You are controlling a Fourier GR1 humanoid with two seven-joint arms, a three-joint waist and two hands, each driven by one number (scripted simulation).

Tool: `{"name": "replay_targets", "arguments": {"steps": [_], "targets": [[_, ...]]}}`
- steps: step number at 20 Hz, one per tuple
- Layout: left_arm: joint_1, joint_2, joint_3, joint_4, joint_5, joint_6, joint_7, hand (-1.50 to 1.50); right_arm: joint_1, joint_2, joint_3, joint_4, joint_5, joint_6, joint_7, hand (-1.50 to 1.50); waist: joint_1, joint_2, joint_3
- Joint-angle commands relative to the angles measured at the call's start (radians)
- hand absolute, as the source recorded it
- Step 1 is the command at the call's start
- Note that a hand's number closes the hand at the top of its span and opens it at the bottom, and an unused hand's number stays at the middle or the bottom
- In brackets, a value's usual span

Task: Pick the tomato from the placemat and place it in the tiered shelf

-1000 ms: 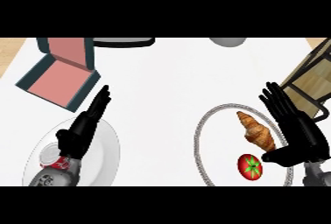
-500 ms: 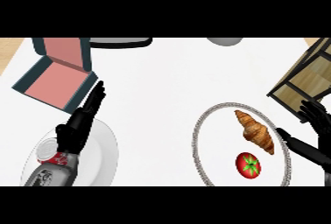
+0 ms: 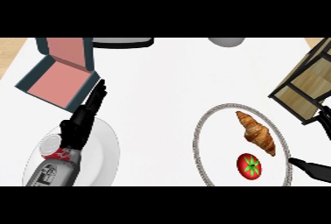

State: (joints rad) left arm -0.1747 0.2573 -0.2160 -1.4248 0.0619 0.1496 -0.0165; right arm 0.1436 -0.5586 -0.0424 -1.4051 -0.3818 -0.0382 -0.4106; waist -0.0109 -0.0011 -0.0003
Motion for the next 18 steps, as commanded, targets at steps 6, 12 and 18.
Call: {"name": "replay_targets", "arguments": {"steps": [6, 12, 18], "targets": [[0.002, -0.023, 0.010, 0.007, -0.018, 0.003, 0.027, 0.00, 0.050, -0.245, 0.013, -0.335, 0.073, 0.049, 0.352, -1.50, 0.000, -0.001, -0.002], [-0.024, -0.013, 0.023, -0.012, -0.023, -0.009, 0.054, 0.00, 0.104, -0.395, 0.098, -0.525, 0.212, 0.099, 0.551, -1.50, -0.005, -0.002, -0.003], [0.002, -0.057, -0.004, -0.007, -0.065, 0.028, 0.044, 0.00, 0.074, -0.493, 0.145, -0.691, 0.332, 0.123, 0.811, -1.50, 0.006, 0.000, -0.002]]}}
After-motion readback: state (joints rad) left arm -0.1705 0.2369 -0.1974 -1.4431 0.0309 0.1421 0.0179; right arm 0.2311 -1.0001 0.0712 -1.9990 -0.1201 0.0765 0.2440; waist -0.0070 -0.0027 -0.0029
